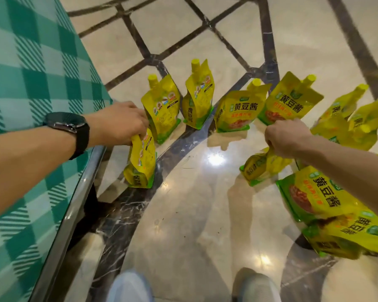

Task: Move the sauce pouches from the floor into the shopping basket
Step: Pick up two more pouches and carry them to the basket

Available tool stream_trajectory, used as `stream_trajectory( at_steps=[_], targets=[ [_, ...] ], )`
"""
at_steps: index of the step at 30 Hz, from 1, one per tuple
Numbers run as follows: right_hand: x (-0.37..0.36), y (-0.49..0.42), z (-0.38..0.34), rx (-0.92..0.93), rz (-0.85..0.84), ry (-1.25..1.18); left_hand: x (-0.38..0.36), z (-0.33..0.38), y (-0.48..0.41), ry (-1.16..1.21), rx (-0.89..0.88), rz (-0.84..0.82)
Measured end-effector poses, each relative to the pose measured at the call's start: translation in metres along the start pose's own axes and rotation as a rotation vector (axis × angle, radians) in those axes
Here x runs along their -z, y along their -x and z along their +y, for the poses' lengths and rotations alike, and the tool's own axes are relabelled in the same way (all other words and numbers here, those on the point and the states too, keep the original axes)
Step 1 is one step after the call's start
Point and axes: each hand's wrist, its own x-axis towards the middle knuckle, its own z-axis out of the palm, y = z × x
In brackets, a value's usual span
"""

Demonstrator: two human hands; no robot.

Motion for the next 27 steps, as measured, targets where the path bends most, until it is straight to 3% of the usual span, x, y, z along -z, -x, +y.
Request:
stream_trajectory(
  at_steps=[5,9,18,27],
  targets=[
    [0.007,0.009,0.003,0.014,0.035,-0.042,0.025,0.011,-0.01,0.028,0.162,-0.215],
    [0.005,0.009,0.004,0.009,0.053,-0.08,0.045,0.016,-0.032,0.101,0.191,-0.235],
    [-0.007,0.004,0.0,0.007,0.049,-0.046,0.055,0.046,-0.07,0.272,0.215,-0.116],
    [-0.005,0.007,-0.007,0.077,0.056,0.036,0.024,0.056,-0.083,0.51,0.355,0.192]
  ],
)
